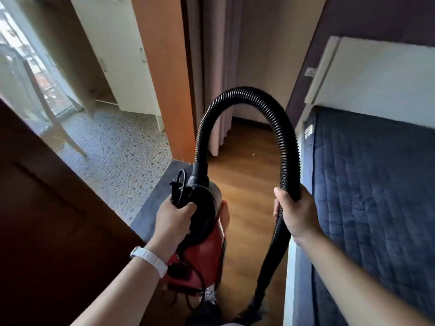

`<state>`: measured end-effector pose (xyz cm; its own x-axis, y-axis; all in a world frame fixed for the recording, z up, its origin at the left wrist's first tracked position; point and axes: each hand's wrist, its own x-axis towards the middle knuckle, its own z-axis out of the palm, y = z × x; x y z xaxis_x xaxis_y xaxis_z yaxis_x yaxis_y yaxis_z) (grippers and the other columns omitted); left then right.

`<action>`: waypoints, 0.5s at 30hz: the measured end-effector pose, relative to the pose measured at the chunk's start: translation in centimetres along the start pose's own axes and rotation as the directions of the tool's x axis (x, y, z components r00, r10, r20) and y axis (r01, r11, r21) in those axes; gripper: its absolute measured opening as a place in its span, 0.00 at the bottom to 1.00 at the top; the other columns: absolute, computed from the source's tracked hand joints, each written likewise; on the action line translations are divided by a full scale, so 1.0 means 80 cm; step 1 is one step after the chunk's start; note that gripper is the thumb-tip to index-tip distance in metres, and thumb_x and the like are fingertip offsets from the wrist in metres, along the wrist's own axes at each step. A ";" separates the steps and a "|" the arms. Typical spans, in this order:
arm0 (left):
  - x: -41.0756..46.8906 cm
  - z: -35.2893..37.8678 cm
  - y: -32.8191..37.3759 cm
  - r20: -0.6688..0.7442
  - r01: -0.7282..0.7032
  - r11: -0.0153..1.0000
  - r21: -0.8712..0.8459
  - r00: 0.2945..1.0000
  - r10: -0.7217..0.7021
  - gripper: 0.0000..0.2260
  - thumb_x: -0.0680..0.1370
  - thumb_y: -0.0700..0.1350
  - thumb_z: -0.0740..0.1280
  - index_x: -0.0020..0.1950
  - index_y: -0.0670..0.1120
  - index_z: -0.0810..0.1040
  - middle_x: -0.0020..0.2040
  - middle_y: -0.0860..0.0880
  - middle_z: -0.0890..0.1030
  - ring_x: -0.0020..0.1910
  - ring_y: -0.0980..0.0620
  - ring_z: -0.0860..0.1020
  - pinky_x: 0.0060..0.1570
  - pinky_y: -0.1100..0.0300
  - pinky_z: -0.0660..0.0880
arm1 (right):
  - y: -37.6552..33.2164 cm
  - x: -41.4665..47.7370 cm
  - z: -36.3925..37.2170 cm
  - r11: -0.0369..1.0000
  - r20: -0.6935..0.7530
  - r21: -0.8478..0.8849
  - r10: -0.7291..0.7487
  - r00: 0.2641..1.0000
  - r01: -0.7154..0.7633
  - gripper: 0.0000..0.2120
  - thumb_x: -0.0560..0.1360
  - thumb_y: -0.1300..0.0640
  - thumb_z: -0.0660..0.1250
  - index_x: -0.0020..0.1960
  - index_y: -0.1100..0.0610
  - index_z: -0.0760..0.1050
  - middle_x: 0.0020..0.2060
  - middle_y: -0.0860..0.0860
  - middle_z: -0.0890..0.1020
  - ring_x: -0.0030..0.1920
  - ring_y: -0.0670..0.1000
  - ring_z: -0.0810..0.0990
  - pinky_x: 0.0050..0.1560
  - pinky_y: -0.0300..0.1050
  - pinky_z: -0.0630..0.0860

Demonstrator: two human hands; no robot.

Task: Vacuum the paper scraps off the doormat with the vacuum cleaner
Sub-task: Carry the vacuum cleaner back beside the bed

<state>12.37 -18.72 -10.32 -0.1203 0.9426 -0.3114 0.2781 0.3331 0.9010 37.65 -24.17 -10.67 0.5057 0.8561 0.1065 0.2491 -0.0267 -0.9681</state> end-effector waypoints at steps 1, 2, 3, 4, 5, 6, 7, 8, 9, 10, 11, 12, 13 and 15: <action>0.024 0.009 0.010 0.020 0.001 1.000 0.013 1.000 -0.002 0.03 0.75 0.39 0.67 0.42 0.42 0.76 0.26 0.47 0.73 0.20 0.51 0.70 0.20 0.62 0.68 | 0.000 0.020 0.001 1.000 -0.018 -0.016 0.006 1.000 -0.006 0.22 0.68 0.42 0.65 0.38 0.63 0.71 0.24 0.57 0.76 0.24 0.53 0.75 0.32 0.41 0.72; 0.047 0.017 0.021 0.040 -0.004 1.000 0.025 0.999 0.003 0.03 0.75 0.39 0.68 0.42 0.42 0.76 0.26 0.47 0.74 0.20 0.51 0.71 0.20 0.62 0.68 | 0.000 0.040 0.002 0.999 -0.032 -0.037 0.009 0.999 -0.011 0.22 0.68 0.42 0.65 0.37 0.63 0.71 0.23 0.56 0.76 0.25 0.52 0.75 0.32 0.40 0.72; 0.070 0.025 0.033 0.060 -0.018 0.999 0.030 0.998 0.016 0.03 0.74 0.39 0.68 0.42 0.43 0.75 0.27 0.48 0.74 0.20 0.51 0.72 0.21 0.61 0.69 | -0.002 0.062 0.001 0.998 -0.045 -0.057 0.010 0.999 -0.012 0.22 0.68 0.42 0.64 0.35 0.63 0.71 0.23 0.55 0.76 0.25 0.52 0.75 0.33 0.39 0.72; 0.089 0.031 0.044 0.081 -0.032 0.999 0.029 0.996 0.030 0.04 0.74 0.39 0.68 0.41 0.45 0.75 0.27 0.49 0.74 0.21 0.51 0.72 0.21 0.61 0.70 | -0.005 0.078 0.000 0.998 -0.058 -0.068 0.011 0.998 -0.015 0.23 0.68 0.41 0.64 0.34 0.63 0.71 0.23 0.55 0.75 0.25 0.51 0.75 0.33 0.39 0.72; 0.111 0.039 0.058 0.106 -0.049 0.999 0.023 0.993 0.046 0.05 0.74 0.39 0.68 0.41 0.47 0.74 0.27 0.50 0.74 0.21 0.52 0.72 0.22 0.60 0.70 | -0.008 0.099 0.002 0.997 -0.077 -0.075 0.015 0.997 -0.020 0.23 0.68 0.41 0.64 0.34 0.63 0.71 0.22 0.54 0.75 0.24 0.51 0.75 0.32 0.40 0.72; 0.135 0.046 0.071 0.130 -0.064 0.998 0.022 0.990 0.061 0.05 0.74 0.39 0.67 0.41 0.48 0.74 0.27 0.50 0.74 0.21 0.52 0.72 0.23 0.59 0.71 | -0.011 0.120 0.004 0.996 -0.101 -0.082 0.016 0.995 -0.024 0.24 0.68 0.41 0.64 0.34 0.64 0.71 0.22 0.54 0.75 0.24 0.51 0.75 0.32 0.40 0.72; 0.158 0.056 0.083 0.150 -0.080 0.996 0.028 0.986 0.074 0.05 0.74 0.39 0.67 0.41 0.48 0.74 0.28 0.50 0.75 0.22 0.52 0.72 0.24 0.58 0.71 | -0.012 0.139 0.007 0.995 -0.130 -0.091 0.015 0.991 -0.027 0.23 0.68 0.42 0.64 0.34 0.64 0.71 0.22 0.54 0.75 0.24 0.52 0.75 0.31 0.40 0.72; 0.179 0.065 0.094 0.167 -0.098 0.994 0.041 0.982 0.089 0.05 0.73 0.39 0.67 0.42 0.49 0.74 0.29 0.49 0.75 0.23 0.52 0.73 0.25 0.57 0.72 | -0.013 0.156 0.009 0.995 -0.156 -0.095 0.016 0.988 -0.031 0.23 0.68 0.43 0.65 0.34 0.64 0.71 0.22 0.54 0.76 0.24 0.52 0.75 0.31 0.40 0.73; 0.196 0.074 0.105 0.180 -0.123 0.991 0.055 0.977 0.111 0.05 0.73 0.39 0.67 0.42 0.50 0.74 0.31 0.48 0.76 0.24 0.51 0.74 0.27 0.55 0.74 | -0.014 0.171 0.011 0.995 -0.179 -0.091 0.019 0.984 -0.036 0.22 0.68 0.43 0.65 0.35 0.64 0.71 0.22 0.53 0.76 0.24 0.51 0.75 0.31 0.41 0.73; 0.211 0.083 0.115 0.192 -0.153 0.986 0.074 0.972 0.136 0.06 0.73 0.39 0.67 0.42 0.50 0.75 0.34 0.47 0.78 0.26 0.50 0.76 0.29 0.52 0.76 | -0.013 0.182 0.010 0.996 -0.202 -0.080 0.028 0.979 -0.045 0.21 0.68 0.43 0.65 0.35 0.63 0.71 0.22 0.53 0.76 0.24 0.51 0.75 0.30 0.41 0.73; 0.224 0.093 0.124 0.202 -0.187 0.978 0.090 0.965 0.166 0.07 0.73 0.40 0.67 0.42 0.52 0.76 0.37 0.46 0.79 0.28 0.49 0.77 0.32 0.50 0.77 | -0.011 0.192 0.007 0.995 -0.227 -0.076 0.038 0.973 -0.057 0.20 0.67 0.44 0.65 0.35 0.62 0.71 0.22 0.53 0.76 0.23 0.51 0.75 0.30 0.40 0.73; 0.236 0.102 0.132 0.213 -0.216 0.971 0.103 0.958 0.190 0.09 0.72 0.40 0.67 0.42 0.55 0.77 0.39 0.45 0.79 0.30 0.48 0.78 0.33 0.50 0.77 | -0.008 0.201 0.003 0.994 -0.249 -0.082 0.049 0.967 -0.071 0.20 0.67 0.44 0.66 0.35 0.62 0.71 0.22 0.52 0.76 0.23 0.49 0.75 0.29 0.39 0.73; 0.248 0.112 0.139 0.217 -0.230 0.967 0.107 0.955 0.203 0.11 0.72 0.41 0.67 0.42 0.59 0.77 0.39 0.45 0.79 0.30 0.48 0.78 0.32 0.50 0.77 | -0.005 0.212 -0.001 0.992 -0.269 -0.093 0.061 0.961 -0.089 0.19 0.68 0.45 0.66 0.35 0.62 0.71 0.22 0.51 0.76 0.22 0.48 0.74 0.28 0.37 0.72; 0.276 0.132 0.152 0.213 -0.220 0.969 0.111 0.958 0.193 0.11 0.72 0.41 0.67 0.41 0.60 0.76 0.34 0.48 0.79 0.27 0.48 0.78 0.29 0.50 0.77 | 0.003 0.237 -0.006 0.988 -0.292 -0.100 0.086 0.953 -0.119 0.17 0.69 0.48 0.66 0.35 0.63 0.72 0.21 0.49 0.75 0.21 0.45 0.73 0.27 0.36 0.72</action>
<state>23.19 6.34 -9.46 0.1410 0.9718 -0.1889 0.4013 0.1183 0.9083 47.68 -8.15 -8.75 0.7441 0.6627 0.0847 0.2681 -0.1801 -0.9464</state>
